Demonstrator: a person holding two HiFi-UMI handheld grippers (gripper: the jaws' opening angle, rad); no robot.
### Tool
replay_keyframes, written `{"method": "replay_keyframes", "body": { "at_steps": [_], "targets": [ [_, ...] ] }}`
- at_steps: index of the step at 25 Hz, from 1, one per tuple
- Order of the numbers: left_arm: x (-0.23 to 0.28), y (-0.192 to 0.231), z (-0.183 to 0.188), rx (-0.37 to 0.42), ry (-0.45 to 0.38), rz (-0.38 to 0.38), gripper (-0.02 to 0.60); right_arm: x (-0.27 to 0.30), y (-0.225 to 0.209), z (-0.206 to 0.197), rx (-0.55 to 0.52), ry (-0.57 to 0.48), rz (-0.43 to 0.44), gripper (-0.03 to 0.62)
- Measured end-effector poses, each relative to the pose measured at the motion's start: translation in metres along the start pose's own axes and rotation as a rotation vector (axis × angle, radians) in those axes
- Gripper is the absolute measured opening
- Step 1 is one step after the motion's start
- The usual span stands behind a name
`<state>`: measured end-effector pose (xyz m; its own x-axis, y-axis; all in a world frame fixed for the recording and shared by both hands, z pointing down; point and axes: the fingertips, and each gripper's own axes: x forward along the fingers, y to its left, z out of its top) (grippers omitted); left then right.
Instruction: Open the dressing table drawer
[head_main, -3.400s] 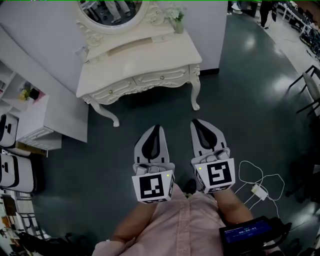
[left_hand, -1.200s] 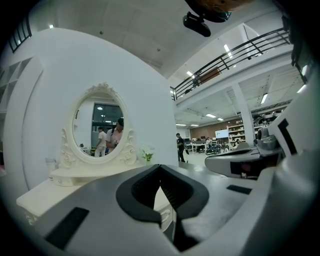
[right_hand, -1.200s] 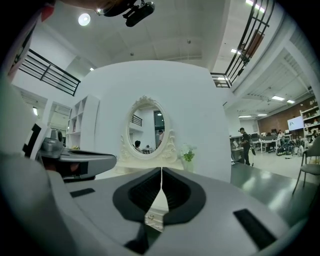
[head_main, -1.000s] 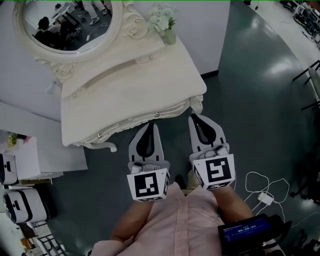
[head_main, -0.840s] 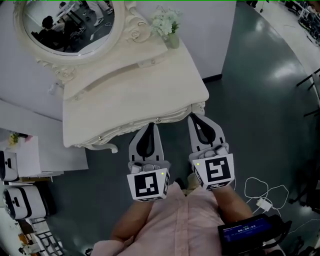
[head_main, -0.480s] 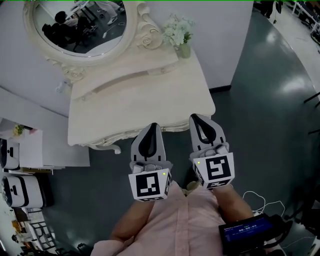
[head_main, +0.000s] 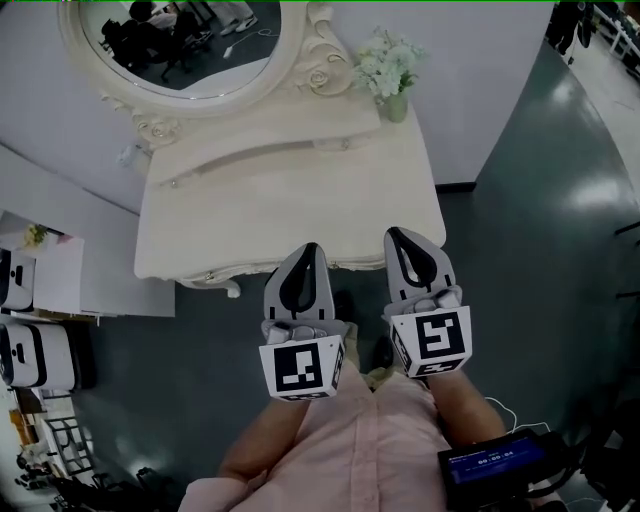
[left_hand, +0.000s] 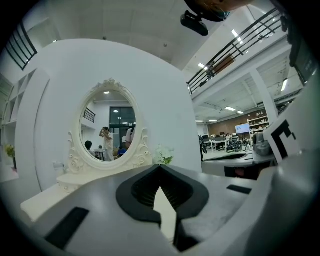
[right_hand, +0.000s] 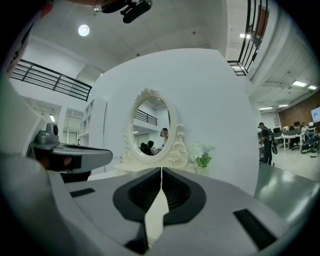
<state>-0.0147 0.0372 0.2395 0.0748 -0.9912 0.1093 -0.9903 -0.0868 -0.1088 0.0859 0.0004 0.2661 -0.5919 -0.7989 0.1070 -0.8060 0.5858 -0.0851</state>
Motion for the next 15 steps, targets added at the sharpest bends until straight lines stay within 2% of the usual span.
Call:
{"method": "replay_keyframes", "body": {
  "at_steps": [15],
  "targets": [
    [0.084,0.061,-0.003,-0.046,-0.021,-0.027,0.021,0.091,-0.012,0.008,-0.040,0.022,-0.052,0.020]
  ]
}}
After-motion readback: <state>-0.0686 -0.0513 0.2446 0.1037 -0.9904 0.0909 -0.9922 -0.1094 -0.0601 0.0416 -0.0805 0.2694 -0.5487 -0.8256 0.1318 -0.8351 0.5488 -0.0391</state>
